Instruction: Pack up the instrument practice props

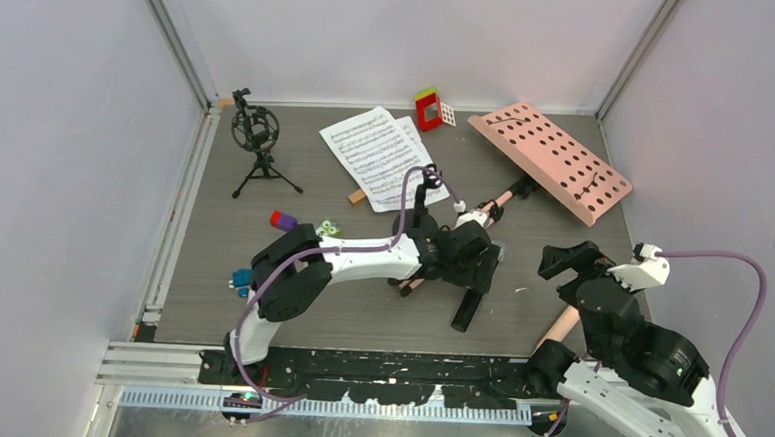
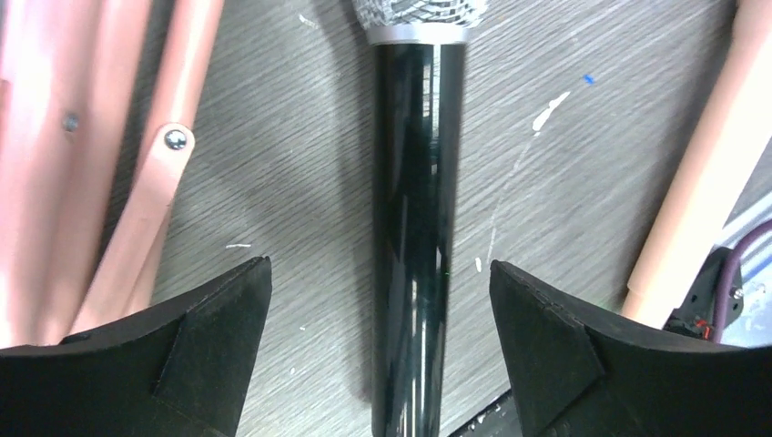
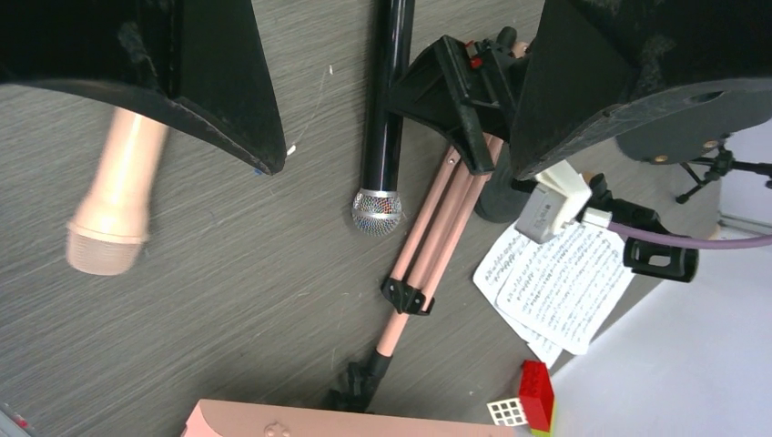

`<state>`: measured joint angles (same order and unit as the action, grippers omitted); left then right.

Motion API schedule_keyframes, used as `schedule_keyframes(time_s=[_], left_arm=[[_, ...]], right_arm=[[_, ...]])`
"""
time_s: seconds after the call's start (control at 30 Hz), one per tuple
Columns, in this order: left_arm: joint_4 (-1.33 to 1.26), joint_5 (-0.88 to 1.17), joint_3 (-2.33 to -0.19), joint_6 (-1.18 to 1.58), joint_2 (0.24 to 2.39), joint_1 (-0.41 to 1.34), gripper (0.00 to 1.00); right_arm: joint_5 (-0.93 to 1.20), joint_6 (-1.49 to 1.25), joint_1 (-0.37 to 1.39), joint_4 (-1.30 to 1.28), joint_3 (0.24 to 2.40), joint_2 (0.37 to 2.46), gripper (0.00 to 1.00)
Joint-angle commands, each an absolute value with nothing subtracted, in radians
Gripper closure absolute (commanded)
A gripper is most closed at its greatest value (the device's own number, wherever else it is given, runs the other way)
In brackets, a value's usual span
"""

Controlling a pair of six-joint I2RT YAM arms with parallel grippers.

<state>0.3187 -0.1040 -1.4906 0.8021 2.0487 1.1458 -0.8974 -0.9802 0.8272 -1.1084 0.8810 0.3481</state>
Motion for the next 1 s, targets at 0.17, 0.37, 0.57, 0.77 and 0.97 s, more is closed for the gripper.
schedule_keyframes(time_s=[0.17,0.37,0.57,0.77,0.97], left_arm=[[0.295,-0.194,-1.477,0.651,1.842,1.182,0.02],[0.296,-0.213,-1.434,0.61,1.766,1.198,0.0],[0.216,-0.259,-1.28,0.562,1.613,1.217,0.0],[0.188,-0.367,-1.057,0.511,1.354,1.219,0.0],[0.339,-0.641,-0.881,0.517,1.002,1.218,0.0]], right_arm=[[-0.941,-0.916,0.828,-1.008,0.865,0.274,0.03],[-0.935,-0.912,0.828,-0.999,0.868,0.273,0.03],[-0.902,-0.852,0.828,-0.965,0.87,0.259,0.03],[-0.809,-0.735,0.828,-0.872,0.851,0.215,0.03],[-0.722,-0.615,0.828,-0.802,0.824,0.169,0.03]])
